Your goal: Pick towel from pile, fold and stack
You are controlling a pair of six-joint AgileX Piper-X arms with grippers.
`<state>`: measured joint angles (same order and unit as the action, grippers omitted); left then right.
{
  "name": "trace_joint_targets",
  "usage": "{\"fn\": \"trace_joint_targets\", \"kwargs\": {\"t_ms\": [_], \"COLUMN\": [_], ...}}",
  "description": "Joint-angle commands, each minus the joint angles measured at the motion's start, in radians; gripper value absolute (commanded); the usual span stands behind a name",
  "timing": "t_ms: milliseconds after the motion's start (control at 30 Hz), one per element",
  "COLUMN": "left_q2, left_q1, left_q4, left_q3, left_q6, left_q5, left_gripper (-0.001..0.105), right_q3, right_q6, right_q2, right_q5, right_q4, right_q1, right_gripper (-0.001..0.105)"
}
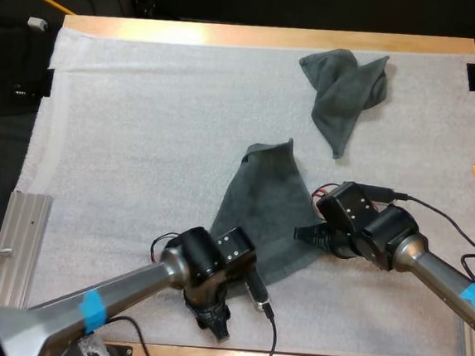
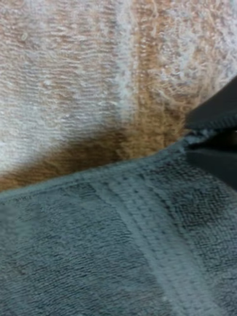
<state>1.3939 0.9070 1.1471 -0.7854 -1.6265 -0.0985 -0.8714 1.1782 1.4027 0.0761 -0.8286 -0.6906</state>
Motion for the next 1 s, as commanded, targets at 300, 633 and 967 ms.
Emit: {"fn": "trace_joint_targets", "kwargs": {"t_ms": [300, 633, 967], "left_q2": [0.106, 0.190, 0.183], "left_q1": [0.002, 0.002, 0.002], "left_q4": [-0.096, -0.108, -0.085], "left_q3": [0.000, 0.000, 0.000], "left_q6": [-0.097, -0.104, -0.104], "left_q5": [0.021, 0.019, 0.013], "left_gripper": [0.054, 0.032, 0.000], "right_q3": [-0.004, -0.004, -0.004], "right_q6": [0.022, 0.023, 0.030], "right_q2": [-0.009, -0.009, -0.009], "right_q5": [0.011, 0.011, 0.011], "right_q4": [-0.029, -0.029, -0.029], "right_q1": [-0.001, -0.001, -0.001], "right_gripper": [0.000, 0.000, 0.000]}}
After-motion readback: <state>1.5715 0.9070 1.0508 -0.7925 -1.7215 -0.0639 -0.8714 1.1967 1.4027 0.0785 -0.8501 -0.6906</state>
